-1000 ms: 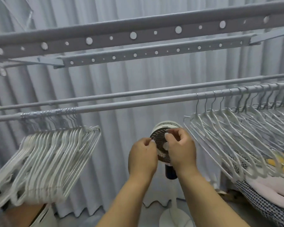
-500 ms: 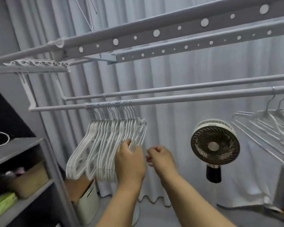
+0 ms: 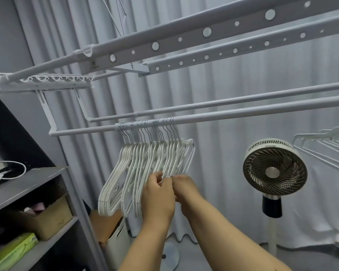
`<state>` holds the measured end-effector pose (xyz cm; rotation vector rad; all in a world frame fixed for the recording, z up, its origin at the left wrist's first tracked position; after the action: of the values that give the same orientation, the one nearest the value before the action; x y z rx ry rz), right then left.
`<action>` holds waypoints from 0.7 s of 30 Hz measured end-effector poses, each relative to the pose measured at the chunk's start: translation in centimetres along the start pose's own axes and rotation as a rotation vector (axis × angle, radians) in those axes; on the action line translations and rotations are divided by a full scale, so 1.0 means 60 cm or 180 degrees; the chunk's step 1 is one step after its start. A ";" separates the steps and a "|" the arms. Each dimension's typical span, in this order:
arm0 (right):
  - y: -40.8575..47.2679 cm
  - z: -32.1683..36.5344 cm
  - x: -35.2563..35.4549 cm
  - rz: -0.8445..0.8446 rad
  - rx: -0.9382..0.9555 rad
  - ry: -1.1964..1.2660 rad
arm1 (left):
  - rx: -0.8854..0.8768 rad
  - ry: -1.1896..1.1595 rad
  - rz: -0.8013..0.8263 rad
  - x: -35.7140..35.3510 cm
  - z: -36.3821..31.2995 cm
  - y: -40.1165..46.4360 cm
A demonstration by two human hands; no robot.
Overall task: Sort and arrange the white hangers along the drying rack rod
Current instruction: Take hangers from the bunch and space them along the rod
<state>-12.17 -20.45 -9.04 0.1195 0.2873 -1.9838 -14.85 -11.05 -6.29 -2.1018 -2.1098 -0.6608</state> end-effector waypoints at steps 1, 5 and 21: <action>0.001 -0.002 0.000 -0.0024 0.0001 -0.0001 | -0.0019 0.0004 0.0017 0.001 0.000 0.000; -0.002 -0.011 0.001 -0.0168 0.0001 0.0066 | -0.0075 0.0023 0.0106 0.000 0.002 0.000; -0.041 0.008 0.074 -0.0441 0.0396 0.0646 | 0.0027 -0.0474 0.0500 -0.053 -0.011 -0.019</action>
<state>-16.22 -23.54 -9.19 0.3914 0.3095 -2.1303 -15.96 -14.21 -7.11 -2.3492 -1.9843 -0.4906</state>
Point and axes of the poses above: each hand's wrist, its own y-axis towards the middle knuckle, its own x-axis out of the back of the hand, z = x × y, the point moved 3 cm from there along y, towards the middle knuckle, and after that the axes turned 6 degrees about y, right-handed, at the moved point
